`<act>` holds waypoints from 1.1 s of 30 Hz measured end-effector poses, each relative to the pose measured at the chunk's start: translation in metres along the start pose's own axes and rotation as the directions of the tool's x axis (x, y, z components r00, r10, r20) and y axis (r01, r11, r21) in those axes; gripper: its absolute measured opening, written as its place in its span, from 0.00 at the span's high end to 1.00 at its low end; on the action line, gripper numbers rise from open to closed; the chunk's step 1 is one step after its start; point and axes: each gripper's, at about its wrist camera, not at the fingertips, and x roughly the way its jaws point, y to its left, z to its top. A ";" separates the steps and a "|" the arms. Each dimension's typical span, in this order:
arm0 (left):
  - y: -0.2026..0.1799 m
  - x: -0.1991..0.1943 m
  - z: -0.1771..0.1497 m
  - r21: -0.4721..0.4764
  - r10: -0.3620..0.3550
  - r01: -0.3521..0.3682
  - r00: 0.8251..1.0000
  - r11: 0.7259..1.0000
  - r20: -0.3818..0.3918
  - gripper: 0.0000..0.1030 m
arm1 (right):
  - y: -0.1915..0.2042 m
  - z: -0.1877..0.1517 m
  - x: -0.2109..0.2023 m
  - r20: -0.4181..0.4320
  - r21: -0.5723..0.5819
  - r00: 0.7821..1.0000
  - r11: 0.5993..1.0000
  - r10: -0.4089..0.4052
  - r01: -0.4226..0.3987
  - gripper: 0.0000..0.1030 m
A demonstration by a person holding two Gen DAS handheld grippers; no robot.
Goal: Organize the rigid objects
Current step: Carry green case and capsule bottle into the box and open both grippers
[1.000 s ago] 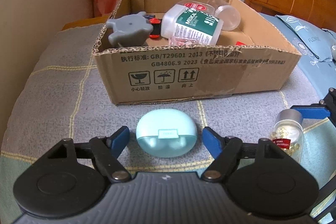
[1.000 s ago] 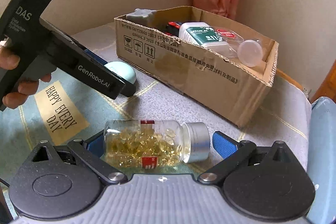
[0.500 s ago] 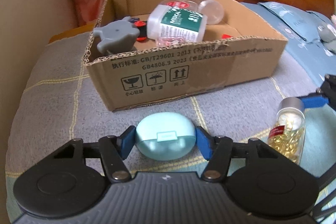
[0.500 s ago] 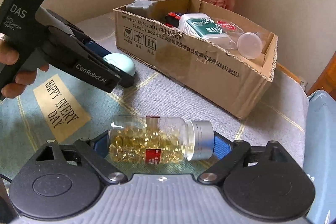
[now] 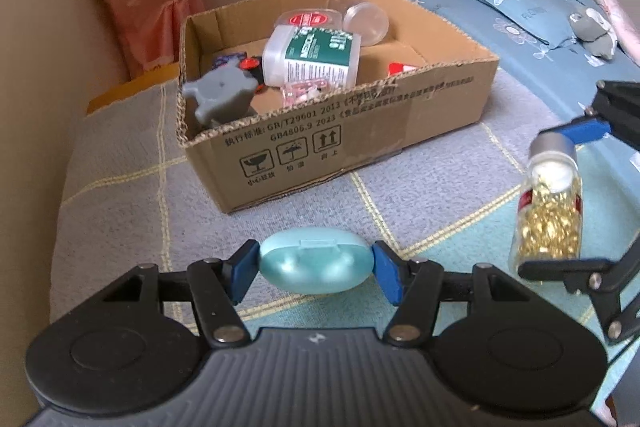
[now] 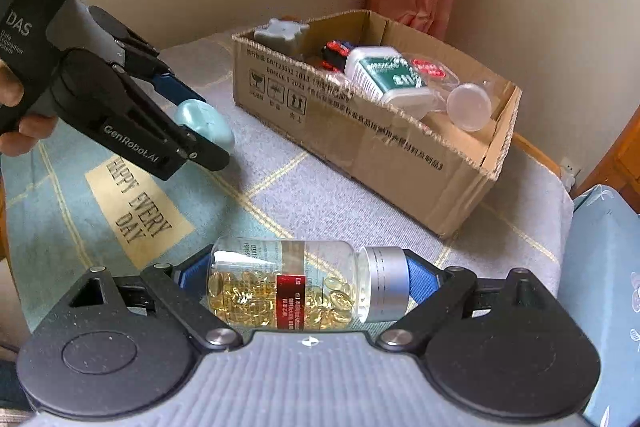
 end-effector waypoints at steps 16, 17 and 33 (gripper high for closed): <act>0.008 -0.048 0.057 0.057 -0.071 0.066 0.994 0.996 0.082 0.41 | -0.041 0.066 -0.029 0.134 0.035 0.990 0.998 -0.046 0.042 0.07; 0.010 -0.048 0.062 0.058 -0.070 0.065 0.994 0.996 0.088 0.41 | -0.045 0.072 -0.027 0.137 0.038 0.989 0.998 -0.050 0.045 0.07; 0.044 0.001 0.152 0.037 -0.001 -0.003 0.995 0.999 0.100 0.41 | -0.102 0.117 0.038 0.085 0.124 0.988 0.986 -0.126 0.115 0.07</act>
